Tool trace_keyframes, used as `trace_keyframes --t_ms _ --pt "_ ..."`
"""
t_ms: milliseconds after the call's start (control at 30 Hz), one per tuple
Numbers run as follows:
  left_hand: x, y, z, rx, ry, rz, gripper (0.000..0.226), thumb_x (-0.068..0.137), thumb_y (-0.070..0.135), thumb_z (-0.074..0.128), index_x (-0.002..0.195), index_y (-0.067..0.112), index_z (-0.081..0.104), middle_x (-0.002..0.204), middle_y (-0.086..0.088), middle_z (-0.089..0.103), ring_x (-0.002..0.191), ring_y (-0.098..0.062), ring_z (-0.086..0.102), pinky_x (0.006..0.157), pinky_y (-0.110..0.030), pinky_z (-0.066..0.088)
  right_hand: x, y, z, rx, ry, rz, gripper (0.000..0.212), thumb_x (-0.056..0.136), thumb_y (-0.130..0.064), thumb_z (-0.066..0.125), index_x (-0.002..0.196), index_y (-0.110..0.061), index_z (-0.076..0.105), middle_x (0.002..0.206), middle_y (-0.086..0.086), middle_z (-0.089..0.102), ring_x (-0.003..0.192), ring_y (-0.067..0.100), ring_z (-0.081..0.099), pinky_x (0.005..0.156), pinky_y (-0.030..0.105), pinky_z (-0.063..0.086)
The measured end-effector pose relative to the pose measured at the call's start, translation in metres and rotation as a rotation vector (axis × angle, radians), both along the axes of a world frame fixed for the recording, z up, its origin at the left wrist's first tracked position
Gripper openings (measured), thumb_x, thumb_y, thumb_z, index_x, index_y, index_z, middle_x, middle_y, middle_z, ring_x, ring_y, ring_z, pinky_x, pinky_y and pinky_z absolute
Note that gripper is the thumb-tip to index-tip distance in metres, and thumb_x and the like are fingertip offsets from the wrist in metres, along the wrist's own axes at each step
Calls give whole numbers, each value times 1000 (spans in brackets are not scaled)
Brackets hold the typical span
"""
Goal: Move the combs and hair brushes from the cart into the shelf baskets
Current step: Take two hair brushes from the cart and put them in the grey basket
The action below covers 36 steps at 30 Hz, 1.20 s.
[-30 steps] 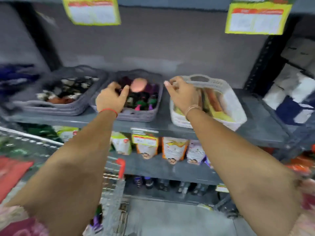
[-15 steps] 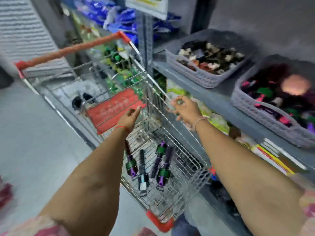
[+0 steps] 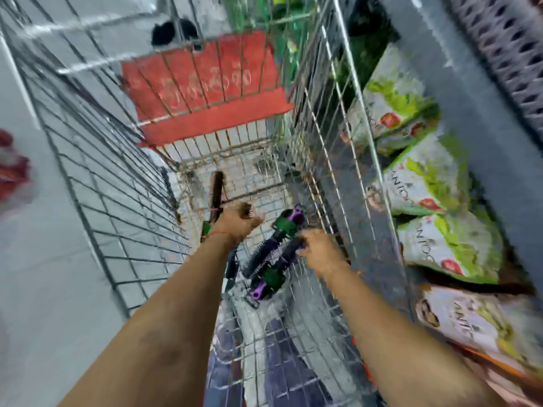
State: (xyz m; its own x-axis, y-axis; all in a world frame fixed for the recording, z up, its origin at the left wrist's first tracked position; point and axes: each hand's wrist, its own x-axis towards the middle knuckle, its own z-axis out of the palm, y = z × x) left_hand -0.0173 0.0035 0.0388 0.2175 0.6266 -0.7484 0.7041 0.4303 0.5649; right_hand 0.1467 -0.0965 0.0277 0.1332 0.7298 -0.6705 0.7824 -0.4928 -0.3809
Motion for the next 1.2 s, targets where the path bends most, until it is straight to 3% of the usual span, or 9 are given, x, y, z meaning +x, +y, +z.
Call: trace_keyframes --t_ms 100,233,333,367,467,700,900,1067,1200 --pt "25 6 -35 103 159 -177 53 89 38 54 133 10 52 133 -16 58 123 -29 55 108 -35 40 -14 -6 -28 -91 -148 623 38 87 -9 52 124 -15 52 131 12 51 123 31 44 103 46 40" --pt "67 8 -73 130 189 -379 63 85 42 58 136 6 46 140 -18 49 128 -32 48 108 -38 39 -30 -18 -53 -121 -285 1030 59 85 -11 56 138 -15 31 144 10 36 136 29 25 113 42 24" --pt "87 0 -93 224 307 -568 70 80 45 63 134 8 43 135 -17 44 125 -34 43 103 -40 41 -37 -16 -54 -236 -705 1427 51 77 -10 68 122 -5 44 124 16 49 120 29 40 102 38 32" --pt "90 0 -98 239 331 -575 71 77 44 66 134 9 42 134 -16 42 124 -34 42 101 -42 42 -38 -13 -57 -219 -672 1446 45 84 -9 59 125 -6 42 132 17 46 126 30 37 107 41 29" --pt "91 7 -96 186 302 -534 72 73 36 73 133 8 45 135 -17 44 124 -34 46 103 -40 41 -34 -1 -57 74 -460 1379 40 94 -5 35 134 -6 35 143 15 41 136 30 28 112 44 25" --pt "64 23 -75 -71 176 -224 53 74 12 74 123 1 58 122 -14 63 117 -26 58 93 -27 46 -16 17 -12 33 -220 1133 30 82 -19 58 113 -18 59 116 8 58 118 27 43 100 44 36" --pt "22 41 -44 -168 -178 363 50 78 -15 60 127 -16 50 101 -18 64 69 -11 63 63 -16 50 -26 15 -10 51 -295 1267 39 77 -9 64 116 -13 59 132 7 49 129 27 34 111 47 27" --pt "13 37 -43 -186 -199 412 43 80 -14 58 121 -4 55 72 -6 65 64 -18 62 46 -19 49 -11 1 -29 -19 -33 122 44 87 -3 50 129 -18 48 134 8 47 121 28 47 104 40 43" --pt "8 35 -50 -221 -231 494 24 81 -8 59 94 13 55 72 2 57 67 -16 55 57 -23 42 -11 -31 -51 -137 -97 -119 89 79 -6 65 140 -41 11 136 10 42 120 26 47 87 37 53"
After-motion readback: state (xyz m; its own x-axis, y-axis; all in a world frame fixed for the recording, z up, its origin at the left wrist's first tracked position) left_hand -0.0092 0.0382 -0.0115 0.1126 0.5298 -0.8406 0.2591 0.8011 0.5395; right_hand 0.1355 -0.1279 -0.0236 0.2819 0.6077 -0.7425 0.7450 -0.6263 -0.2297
